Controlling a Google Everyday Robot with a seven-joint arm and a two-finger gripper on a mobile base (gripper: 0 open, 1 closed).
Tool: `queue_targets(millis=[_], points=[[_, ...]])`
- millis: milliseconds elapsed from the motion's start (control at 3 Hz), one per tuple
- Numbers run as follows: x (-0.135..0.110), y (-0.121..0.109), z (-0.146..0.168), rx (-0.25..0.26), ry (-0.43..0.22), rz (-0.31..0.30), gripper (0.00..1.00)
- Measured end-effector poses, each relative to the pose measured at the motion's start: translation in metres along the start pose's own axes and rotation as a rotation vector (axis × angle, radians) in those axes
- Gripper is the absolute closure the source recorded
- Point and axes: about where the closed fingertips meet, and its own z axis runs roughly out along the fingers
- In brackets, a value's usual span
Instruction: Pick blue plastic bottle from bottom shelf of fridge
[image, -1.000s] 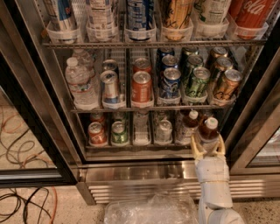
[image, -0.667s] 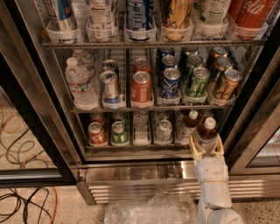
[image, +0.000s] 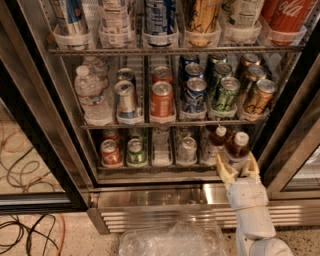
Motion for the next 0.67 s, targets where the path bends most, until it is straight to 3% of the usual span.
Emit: queue_targets(millis=[667], points=[[-0.037, 0.038, -0.039, -0.285, -0.028, -0.022, 1.0]])
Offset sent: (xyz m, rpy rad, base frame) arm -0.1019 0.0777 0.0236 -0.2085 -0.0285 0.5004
